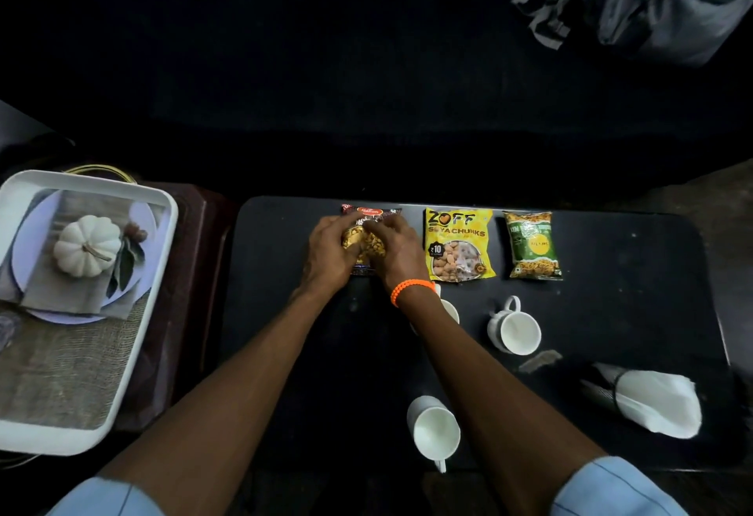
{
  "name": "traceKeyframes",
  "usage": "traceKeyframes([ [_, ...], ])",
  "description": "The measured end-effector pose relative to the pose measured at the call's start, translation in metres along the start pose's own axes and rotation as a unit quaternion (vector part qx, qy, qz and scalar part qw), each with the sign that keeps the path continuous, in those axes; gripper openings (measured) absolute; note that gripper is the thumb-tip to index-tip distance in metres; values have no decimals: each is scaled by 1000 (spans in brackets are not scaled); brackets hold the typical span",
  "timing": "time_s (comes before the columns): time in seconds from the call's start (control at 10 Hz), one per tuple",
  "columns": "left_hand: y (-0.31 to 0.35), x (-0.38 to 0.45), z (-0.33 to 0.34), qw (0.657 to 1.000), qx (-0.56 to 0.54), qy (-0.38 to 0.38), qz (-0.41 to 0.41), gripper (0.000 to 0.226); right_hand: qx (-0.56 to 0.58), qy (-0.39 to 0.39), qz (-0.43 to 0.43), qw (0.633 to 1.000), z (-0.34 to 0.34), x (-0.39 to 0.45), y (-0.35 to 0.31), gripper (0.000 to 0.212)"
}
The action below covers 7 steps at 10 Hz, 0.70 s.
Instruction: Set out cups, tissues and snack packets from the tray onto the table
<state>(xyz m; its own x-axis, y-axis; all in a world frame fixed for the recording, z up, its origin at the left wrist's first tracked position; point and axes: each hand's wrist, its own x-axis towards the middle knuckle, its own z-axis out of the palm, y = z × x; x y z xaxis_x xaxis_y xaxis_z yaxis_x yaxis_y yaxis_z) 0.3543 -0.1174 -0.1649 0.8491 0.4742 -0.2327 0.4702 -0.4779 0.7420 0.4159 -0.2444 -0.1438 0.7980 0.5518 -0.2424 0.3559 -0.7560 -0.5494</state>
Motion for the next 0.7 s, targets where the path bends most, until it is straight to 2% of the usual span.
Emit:
traceKeyframes([
  [0.3,4,-3,-4,999,10,-25,-29,54,-23,-3,15,1000,5,-1,-1,56],
  [0.5,9,-2,-12,994,25,-82,-67,62,-27,-43,9,999,-3,5,-1,61],
  [0.6,9,-5,-18,994,42,-83,-49,61,-41,-63,-8,997,-6,1,4,64],
  [0.7,16,-4,-27,998,45,-33,-43,57,-47,-24,-12,999,-16,-5,5,65],
])
